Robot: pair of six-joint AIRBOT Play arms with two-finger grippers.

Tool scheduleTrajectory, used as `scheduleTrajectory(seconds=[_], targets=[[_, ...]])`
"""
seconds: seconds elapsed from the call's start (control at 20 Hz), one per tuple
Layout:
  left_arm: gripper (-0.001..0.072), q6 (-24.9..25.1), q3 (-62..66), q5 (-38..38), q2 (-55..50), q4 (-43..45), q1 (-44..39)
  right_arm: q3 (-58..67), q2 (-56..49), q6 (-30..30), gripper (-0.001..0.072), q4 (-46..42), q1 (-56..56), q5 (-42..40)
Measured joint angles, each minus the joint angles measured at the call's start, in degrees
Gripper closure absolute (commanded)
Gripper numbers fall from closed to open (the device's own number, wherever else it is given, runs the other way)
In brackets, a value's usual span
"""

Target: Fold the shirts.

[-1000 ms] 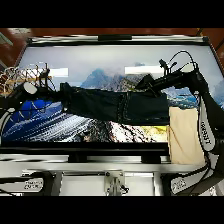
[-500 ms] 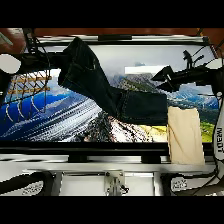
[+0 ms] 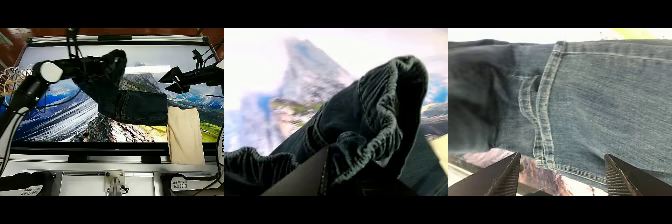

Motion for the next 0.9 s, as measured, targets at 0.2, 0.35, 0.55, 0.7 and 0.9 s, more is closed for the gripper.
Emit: scheduleTrajectory(seconds=[0.2,0.35,0.55,0.7,0.9], targets=[[0.0628,-4.9,4.5,7.6,-7.4,-0.7,-8.0,0.0,0.6,0.9,0.0077,-0.5,-2.9,0.3],[0.0628,-7.5,9.4,15.4,-14.6,-2.2,-13.7,0.0,2.1,1.4,0.0077,-0.7,-6.0,0.6],[0.0627,-11.6,17.5,20.6,-24.9,-6.8,-20.7,0.0,3.6,2.8,0.0077,-1.0,-9.7,1.2],[0.0342,-14.7,20.7,21.8,-30.4,-8.3,-24.2,0.0,4.0,3.2,0.0077,-2.1,-10.7,1.6],[0.004,-16.1,23.1,20.0,-32.6,-9.2,-25.1,0.0,4.2,3.4,0.0077,-4.2,-11.1,2.2]])
